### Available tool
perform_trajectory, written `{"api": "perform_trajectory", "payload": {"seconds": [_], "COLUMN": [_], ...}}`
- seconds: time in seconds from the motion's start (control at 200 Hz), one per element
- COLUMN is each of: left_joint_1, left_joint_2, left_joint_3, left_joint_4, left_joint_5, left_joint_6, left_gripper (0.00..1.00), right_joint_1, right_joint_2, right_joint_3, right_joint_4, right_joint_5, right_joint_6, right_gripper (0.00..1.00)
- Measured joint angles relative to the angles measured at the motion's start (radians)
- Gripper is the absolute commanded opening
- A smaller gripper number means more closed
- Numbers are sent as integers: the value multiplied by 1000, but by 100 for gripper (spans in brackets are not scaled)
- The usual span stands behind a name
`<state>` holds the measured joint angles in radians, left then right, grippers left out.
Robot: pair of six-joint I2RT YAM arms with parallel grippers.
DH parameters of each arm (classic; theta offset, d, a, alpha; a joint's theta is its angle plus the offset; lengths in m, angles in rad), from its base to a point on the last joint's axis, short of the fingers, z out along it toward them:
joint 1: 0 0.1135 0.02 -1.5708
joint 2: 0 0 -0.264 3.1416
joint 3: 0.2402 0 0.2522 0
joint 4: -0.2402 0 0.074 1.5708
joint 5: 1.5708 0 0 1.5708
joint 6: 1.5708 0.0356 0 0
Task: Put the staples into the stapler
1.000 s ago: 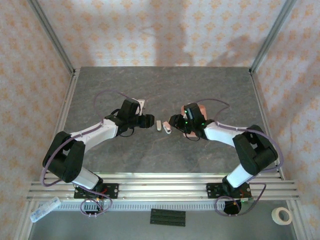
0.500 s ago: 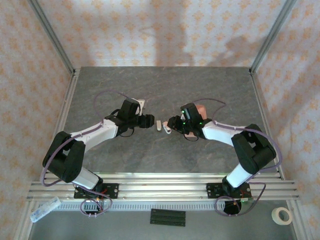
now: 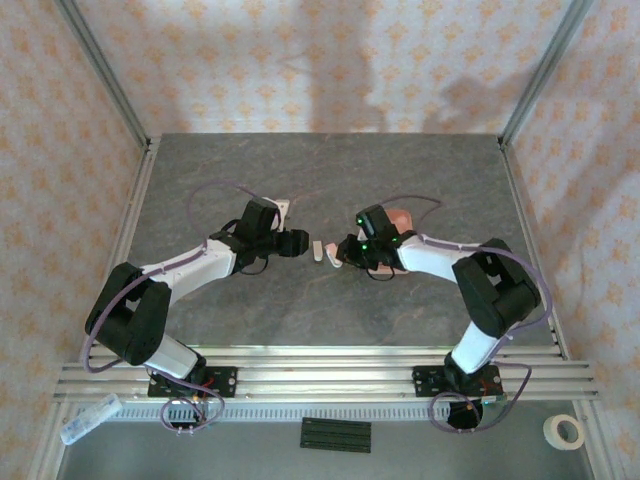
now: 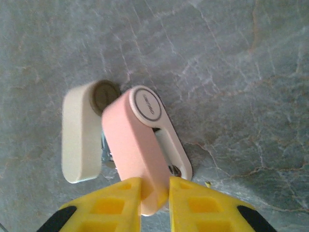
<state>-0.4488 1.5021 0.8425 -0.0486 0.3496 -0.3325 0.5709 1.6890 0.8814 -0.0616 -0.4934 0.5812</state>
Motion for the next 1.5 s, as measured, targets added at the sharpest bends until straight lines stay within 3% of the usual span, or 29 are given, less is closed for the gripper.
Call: {"api": "perform_trajectory", "payload": {"seconds": [0.641,1.001,1.501], "left_joint_1": [0,0,0], "left_joint_2": [-8,-62,-86], "left_joint_3": [-2,-13,-18], "left_joint_4": [2,3,12], "left_joint_5": [-26,-54,-76], "left_joint_6": [0,1,1], "left_gripper": [65,66,67], "right_joint_1": [3,5,5], "right_joint_2": [-10,-56,-124], "right_joint_3": [12,13,26], "right_joint_4": [-28,-50,-65], "right_joint_5": [15,22,30], "right_joint_6": [-2,-18,-37], "right_gripper": [18,33,41]}}
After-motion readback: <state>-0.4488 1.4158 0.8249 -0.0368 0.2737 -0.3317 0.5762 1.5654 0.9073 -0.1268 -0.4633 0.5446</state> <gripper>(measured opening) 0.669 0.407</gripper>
